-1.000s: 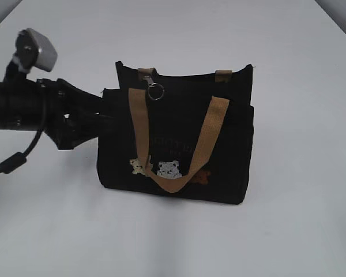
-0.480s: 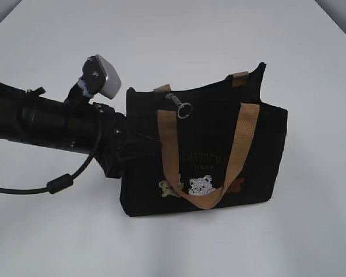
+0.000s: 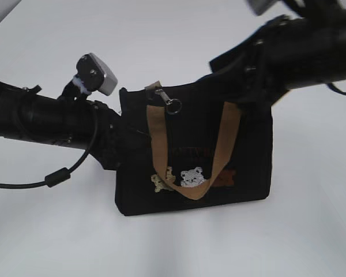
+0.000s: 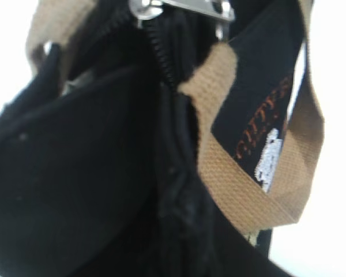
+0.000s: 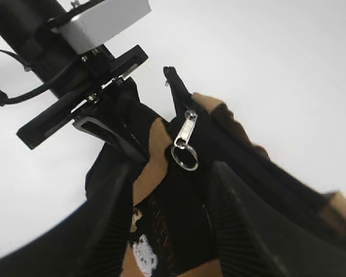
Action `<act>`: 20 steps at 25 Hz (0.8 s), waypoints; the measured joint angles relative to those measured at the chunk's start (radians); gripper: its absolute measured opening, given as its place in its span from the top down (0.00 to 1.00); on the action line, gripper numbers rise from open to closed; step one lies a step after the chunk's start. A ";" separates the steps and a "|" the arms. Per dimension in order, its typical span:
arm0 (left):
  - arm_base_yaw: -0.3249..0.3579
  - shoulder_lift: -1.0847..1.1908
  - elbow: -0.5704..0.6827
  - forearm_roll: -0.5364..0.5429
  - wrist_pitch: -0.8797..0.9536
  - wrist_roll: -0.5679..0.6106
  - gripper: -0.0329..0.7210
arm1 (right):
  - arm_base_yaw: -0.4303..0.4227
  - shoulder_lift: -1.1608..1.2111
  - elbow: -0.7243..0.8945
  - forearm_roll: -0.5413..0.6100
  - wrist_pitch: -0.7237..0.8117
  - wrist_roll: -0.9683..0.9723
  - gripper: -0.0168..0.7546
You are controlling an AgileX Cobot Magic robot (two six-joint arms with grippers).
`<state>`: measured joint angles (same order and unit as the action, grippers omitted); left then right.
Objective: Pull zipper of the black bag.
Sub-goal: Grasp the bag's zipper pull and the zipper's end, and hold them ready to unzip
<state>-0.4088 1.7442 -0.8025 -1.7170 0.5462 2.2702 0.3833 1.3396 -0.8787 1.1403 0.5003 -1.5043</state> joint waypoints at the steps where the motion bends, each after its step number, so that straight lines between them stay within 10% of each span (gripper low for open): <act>1: 0.021 0.000 0.000 0.000 0.002 0.000 0.87 | 0.039 0.055 -0.035 -0.030 -0.023 -0.002 0.53; 7: 0.137 0.000 0.003 0.019 0.099 0.000 0.87 | 0.162 0.246 -0.159 -0.145 -0.117 0.002 0.53; 20: 0.141 0.000 0.004 0.024 0.111 0.000 0.87 | 0.215 0.372 -0.181 -0.183 -0.313 -0.050 0.53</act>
<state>-0.2683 1.7442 -0.7981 -1.6935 0.6571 2.2702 0.5982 1.7118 -1.0601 0.9574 0.1875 -1.5539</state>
